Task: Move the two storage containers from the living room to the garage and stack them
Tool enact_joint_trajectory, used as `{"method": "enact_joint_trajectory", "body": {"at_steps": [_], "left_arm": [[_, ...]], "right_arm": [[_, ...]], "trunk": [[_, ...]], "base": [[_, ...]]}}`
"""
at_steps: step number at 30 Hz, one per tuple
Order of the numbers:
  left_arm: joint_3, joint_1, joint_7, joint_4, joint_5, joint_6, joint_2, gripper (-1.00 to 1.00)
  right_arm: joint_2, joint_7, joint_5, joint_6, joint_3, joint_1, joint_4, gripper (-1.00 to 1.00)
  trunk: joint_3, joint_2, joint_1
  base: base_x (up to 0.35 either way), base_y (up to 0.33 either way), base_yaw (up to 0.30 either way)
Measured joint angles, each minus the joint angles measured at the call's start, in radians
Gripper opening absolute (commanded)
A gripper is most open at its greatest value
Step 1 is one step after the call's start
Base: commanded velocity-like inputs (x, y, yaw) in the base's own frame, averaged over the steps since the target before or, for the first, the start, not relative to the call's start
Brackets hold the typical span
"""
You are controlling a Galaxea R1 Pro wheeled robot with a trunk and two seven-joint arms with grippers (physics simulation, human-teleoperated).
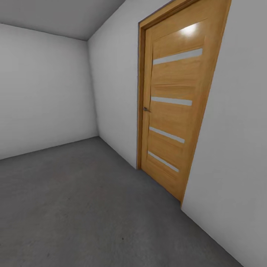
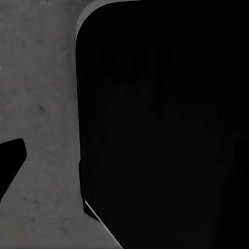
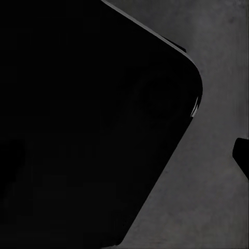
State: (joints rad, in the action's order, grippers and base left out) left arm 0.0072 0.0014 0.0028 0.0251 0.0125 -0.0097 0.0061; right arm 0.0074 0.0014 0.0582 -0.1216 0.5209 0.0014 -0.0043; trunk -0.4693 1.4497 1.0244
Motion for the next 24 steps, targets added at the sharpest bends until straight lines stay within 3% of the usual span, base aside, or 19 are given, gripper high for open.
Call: {"method": "enact_joint_trajectory", "body": {"at_steps": [24], "left_arm": [[0.000, 0.000, 0.000, 0.000, 0.000, 0.000, 0.001, 1.00]], "right_arm": [[-0.003, 0.000, 0.000, 0.000, 0.000, 0.000, 0.000, 1.00]], "trunk": [[0.000, 0.000, 0.000]], "base": [[0.305, 0.000, 0.009]]}}
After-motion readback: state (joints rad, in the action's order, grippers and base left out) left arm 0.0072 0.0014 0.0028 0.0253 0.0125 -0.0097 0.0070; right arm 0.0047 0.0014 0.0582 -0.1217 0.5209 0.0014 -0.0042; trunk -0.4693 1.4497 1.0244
